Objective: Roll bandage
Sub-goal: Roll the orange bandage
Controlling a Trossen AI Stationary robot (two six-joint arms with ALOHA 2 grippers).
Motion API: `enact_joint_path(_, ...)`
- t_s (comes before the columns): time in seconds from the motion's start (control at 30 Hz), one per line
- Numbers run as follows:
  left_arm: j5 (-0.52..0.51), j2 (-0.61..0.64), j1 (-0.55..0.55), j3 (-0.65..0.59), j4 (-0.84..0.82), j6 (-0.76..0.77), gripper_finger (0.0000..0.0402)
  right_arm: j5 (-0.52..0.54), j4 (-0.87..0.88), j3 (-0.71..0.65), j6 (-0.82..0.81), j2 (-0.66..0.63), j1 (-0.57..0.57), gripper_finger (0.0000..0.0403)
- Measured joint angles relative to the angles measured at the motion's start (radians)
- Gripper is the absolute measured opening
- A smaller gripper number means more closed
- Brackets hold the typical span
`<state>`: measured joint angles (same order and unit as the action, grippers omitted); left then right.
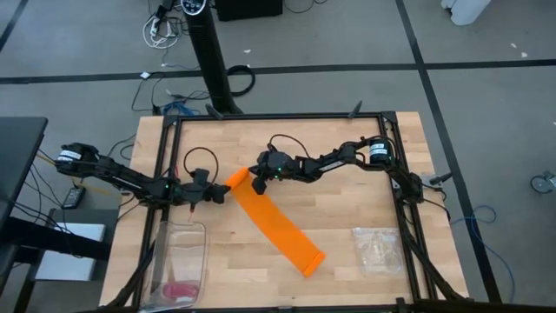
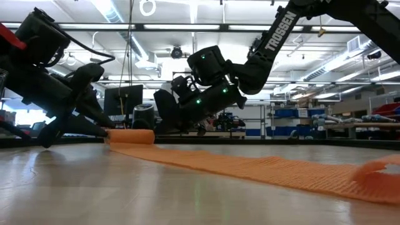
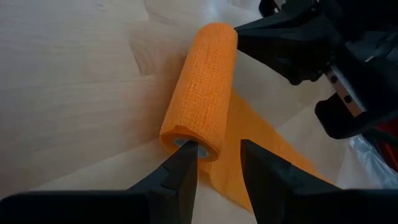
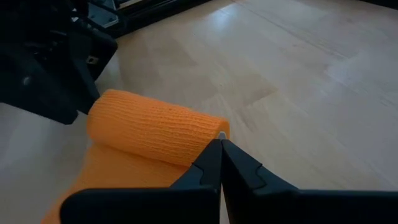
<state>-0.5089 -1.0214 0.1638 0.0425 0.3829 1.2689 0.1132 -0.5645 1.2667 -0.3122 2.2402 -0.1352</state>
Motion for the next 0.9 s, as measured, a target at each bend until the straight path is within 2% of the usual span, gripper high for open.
enact_joint_path(0.13,0.006,0.002,0.000,0.003,-0.066,0.024,0.0129,-0.013,0.008,0.000,0.001,0.000,0.003,0.0006)
enact_joint_path(0.37,0.029,0.000,0.000,-0.002,-0.014,0.027,0.0129,-0.005,0.013,0.000,0.001,0.000,0.003,0.0004)
enact_joint_path(0.9,0.050,0.001,-0.001,0.003,-0.061,0.052,0.0129,-0.005,0.012,0.000,0.001,0.000,0.003,0.0007)
